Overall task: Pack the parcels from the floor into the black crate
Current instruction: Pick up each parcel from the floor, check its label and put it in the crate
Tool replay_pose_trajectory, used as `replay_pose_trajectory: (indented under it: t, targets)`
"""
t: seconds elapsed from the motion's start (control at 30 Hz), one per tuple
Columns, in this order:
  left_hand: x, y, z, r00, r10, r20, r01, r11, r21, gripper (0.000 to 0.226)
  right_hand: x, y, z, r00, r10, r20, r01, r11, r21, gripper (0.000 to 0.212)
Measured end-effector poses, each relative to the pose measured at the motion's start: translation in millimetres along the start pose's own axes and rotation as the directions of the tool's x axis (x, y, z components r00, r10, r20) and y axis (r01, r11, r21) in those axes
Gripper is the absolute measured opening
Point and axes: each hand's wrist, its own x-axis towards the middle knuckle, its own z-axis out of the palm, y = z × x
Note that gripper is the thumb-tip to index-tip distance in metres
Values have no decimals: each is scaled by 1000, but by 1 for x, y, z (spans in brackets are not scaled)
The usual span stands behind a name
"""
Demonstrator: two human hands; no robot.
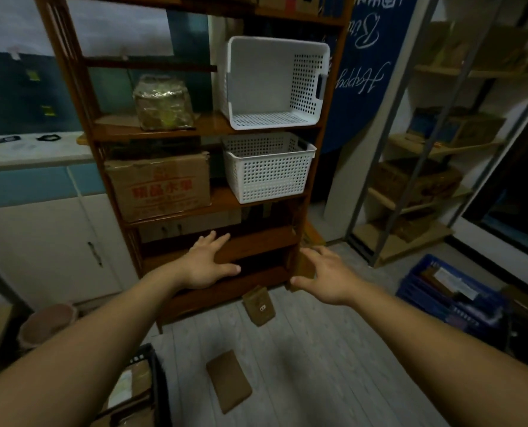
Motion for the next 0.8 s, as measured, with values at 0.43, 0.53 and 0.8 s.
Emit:
replay_pose_trajectory:
  t: [0.43, 0.53, 0.8]
  targets:
    - [213, 7, 8, 981, -162, 105, 163, 987, -3, 86, 214, 88, -30, 985, -42, 165, 34, 998, 52, 81]
    - [250, -2, 28, 966, -247, 82, 251, 967, -42, 88, 274, 118, -11, 968, -119, 220, 109, 992, 56, 84]
    - [344, -23, 118, 863, -503, 47, 499, 836, -230, 91, 414, 217, 59, 890, -193, 413, 140, 978, 155, 78]
